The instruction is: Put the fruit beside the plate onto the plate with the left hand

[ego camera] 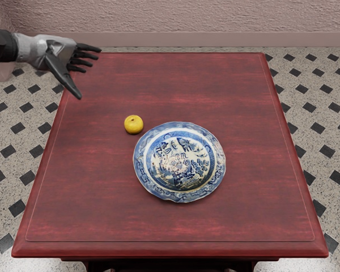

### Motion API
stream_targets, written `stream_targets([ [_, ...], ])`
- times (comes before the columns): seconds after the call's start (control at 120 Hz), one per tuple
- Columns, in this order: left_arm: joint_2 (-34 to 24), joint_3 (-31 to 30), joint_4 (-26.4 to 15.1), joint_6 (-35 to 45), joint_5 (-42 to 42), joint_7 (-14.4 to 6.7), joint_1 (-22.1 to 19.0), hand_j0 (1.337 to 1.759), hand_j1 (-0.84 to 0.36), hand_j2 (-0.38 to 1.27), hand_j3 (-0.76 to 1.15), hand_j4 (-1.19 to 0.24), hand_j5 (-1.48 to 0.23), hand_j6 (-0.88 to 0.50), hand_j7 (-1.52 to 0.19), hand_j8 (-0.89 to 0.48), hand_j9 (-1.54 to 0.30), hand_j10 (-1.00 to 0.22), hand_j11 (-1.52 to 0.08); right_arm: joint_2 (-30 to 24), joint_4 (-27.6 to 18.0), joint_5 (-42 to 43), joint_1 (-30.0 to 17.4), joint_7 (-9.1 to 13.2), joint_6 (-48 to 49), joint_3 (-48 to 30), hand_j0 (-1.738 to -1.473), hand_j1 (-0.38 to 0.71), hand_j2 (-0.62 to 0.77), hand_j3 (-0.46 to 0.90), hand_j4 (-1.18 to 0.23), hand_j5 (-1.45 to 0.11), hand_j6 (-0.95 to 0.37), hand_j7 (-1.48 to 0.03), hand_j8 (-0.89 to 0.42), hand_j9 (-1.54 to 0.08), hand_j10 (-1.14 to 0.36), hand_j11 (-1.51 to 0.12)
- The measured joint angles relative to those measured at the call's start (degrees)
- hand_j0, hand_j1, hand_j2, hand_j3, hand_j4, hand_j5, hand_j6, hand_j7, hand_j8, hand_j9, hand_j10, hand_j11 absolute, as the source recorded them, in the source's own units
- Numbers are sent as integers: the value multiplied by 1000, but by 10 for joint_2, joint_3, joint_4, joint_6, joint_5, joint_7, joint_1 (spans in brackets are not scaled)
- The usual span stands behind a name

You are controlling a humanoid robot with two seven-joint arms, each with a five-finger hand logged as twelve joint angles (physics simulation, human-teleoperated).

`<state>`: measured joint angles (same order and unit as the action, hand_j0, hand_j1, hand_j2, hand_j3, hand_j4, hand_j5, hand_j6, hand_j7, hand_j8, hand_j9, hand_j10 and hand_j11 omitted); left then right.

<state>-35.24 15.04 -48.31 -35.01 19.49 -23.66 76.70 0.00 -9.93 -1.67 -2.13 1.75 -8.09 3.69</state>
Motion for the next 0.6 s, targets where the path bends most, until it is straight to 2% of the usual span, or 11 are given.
stream_targets([
  [0.167, 27, -10, -58, 0, 89, 0, 20, 1658, 349, 0, 0, -1, 0, -2, 0, -1, 0, -1, 0, 0, 0, 0, 0, 0, 0, 0, -1658, -314, -6, 0, -30, -38, -30, -38, -30, -38, -29, -38],
  [0.375, 37, -50, -156, 0, 183, 0, 74, 1658, 349, 0, 0, -2, 0, -2, 0, -2, 0, -1, 0, 0, 0, 0, 0, 0, 0, 0, -1658, -314, -6, 0, -30, -38, -30, -38, -30, -38, -29, -38],
  [0.458, 45, -95, -188, 0, 217, 0, 104, 1658, 349, 0, 0, -2, 0, -2, 0, -2, 0, -1, 0, 0, 0, 0, 0, 0, 0, 0, -1658, -314, -6, 0, -30, -38, -30, -38, -30, -38, -30, -38],
  [0.6, 46, -161, -227, 0, 251, 1, 126, 1658, 349, 0, 0, -2, 0, -3, 0, -2, 0, -2, 0, 0, 0, 0, 0, 0, 0, 0, -1658, -314, -6, 0, -30, -38, -30, -38, -30, -38, -30, -38],
])
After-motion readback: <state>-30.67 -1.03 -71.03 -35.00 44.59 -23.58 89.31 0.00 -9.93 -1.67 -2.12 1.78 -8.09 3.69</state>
